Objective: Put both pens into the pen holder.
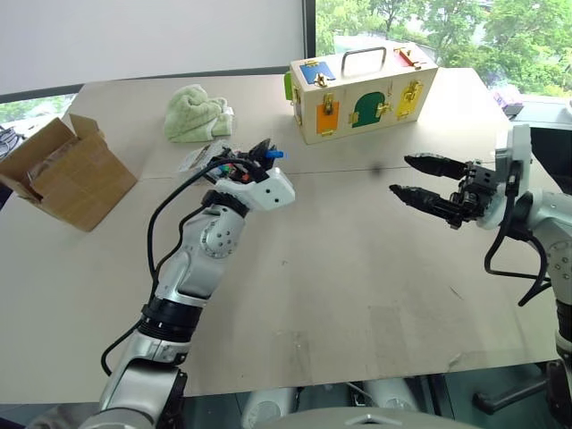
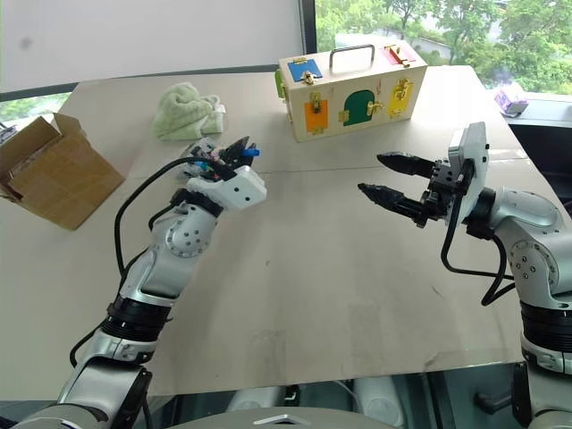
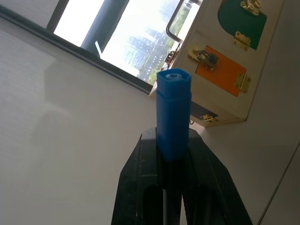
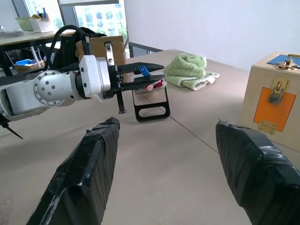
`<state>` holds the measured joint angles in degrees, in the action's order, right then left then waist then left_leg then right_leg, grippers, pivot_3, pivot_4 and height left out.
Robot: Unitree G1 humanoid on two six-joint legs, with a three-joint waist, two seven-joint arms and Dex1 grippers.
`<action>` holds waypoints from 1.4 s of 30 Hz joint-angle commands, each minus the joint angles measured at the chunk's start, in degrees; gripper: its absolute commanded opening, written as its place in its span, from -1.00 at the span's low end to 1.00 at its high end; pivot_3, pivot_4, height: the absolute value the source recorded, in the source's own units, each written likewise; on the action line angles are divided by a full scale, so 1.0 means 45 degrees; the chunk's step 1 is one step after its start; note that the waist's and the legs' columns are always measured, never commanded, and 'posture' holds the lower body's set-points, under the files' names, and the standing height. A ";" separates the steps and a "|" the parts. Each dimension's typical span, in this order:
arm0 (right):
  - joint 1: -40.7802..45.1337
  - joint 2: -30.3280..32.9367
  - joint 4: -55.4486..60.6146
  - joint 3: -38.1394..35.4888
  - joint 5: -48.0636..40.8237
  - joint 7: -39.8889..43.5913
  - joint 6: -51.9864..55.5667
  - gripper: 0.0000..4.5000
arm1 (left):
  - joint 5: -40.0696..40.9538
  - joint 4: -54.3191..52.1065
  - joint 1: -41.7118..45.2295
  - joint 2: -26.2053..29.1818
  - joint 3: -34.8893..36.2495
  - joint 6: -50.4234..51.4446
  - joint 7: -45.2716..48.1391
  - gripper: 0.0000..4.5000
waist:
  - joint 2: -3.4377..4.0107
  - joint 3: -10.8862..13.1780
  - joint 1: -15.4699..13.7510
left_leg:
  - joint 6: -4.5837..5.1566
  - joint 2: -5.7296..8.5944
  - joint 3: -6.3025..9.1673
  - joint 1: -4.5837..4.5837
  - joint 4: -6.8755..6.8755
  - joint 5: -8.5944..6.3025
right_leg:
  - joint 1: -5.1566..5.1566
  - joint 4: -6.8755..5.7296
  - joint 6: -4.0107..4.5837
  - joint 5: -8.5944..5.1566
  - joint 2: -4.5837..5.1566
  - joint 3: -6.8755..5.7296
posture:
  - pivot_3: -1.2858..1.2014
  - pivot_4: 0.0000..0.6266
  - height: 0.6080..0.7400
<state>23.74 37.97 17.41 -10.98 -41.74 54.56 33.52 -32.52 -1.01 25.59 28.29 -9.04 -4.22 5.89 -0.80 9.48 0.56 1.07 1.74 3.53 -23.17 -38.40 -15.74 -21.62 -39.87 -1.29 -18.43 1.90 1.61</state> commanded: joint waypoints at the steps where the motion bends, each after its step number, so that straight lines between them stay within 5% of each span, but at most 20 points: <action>1: 0.0060 0.0057 0.0235 -0.0069 -0.0034 0.0007 -0.0267 0.55 | -0.0195 -0.0453 0.0075 0.0066 0.0067 -0.0390 -0.0225 -1.00 | 0.0000 0.0000 -0.0009 | -0.0005 0.0001 0.0001 -0.0005 -0.0002 0.0003 | 0.0000 0.0002 0.0000 0.0000 0.0001 -0.0001 | 0.03 -0.52 1.00; 22: 0.0162 0.0078 0.0242 0.0108 0.0018 0.0020 -0.0217 0.55 | -0.0121 0.1556 0.0470 0.0343 0.0597 -0.0309 -0.0667 -1.00 | 0.0000 -0.0001 -0.0024 | -0.0009 0.0001 0.0015 -0.0041 -0.0026 0.0005 | -0.0028 -0.0006 0.0000 0.0000 0.0002 -0.0022 | 0.03 -0.52 1.00; 23: 0.0162 0.0071 0.0267 0.0102 0.0005 0.0010 -0.0215 0.59 | -0.0087 0.1702 0.0543 0.0359 0.0629 -0.0290 -0.0687 -0.56 | 0.0000 -0.0001 -0.0026 | -0.0009 0.0001 0.0020 -0.0047 -0.0032 0.0005 | -0.0030 -0.0006 0.0000 0.0001 0.0003 -0.0027 | 0.03 -0.52 1.00; 27: 0.0232 -0.0087 0.0194 -0.0039 -0.0005 -0.0181 -0.0341 0.59 | 0.0117 0.1986 0.0743 0.0520 0.0869 -0.0184 -0.0765 0.15 | 0.0000 -0.0001 0.0007 | -0.0009 0.0002 0.0029 -0.0065 -0.0042 0.0005 | -0.0039 -0.0007 0.0000 0.0001 0.0003 -0.0036 | 0.03 -0.52 1.00; 30: 0.0242 -0.0148 0.0126 0.0014 0.0131 -0.0304 -0.0438 0.59 | -0.0076 0.2014 0.0833 0.0632 0.0948 0.0013 -0.1093 0.90 | 0.0000 -0.0001 0.0009 | -0.0011 0.0002 0.0035 -0.0078 -0.0050 0.0007 | -0.0051 -0.0012 0.0000 0.0001 0.0002 -0.0041 | 0.03 -0.52 1.00; 42: -0.0403 -0.0234 -0.0037 0.0206 0.0644 -0.0500 -0.0843 0.59 | 0.0975 -0.0073 0.0054 0.0468 0.0670 -0.0230 0.0255 0.99 | 0.0004 -0.0006 0.0001 | -0.0012 0.0003 0.0059 -0.0105 -0.0080 0.0007 | -0.0053 -0.0014 0.0000 0.0001 0.0004 -0.0070 | 0.03 -0.52 1.00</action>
<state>22.83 36.90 17.25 -9.69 -39.95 52.67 31.57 -30.93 3.33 26.71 30.48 -6.51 -3.49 4.81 -0.78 9.45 0.57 1.02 1.76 3.79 -23.65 -38.76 -15.71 -21.86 -39.92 -1.29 -18.42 1.92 1.30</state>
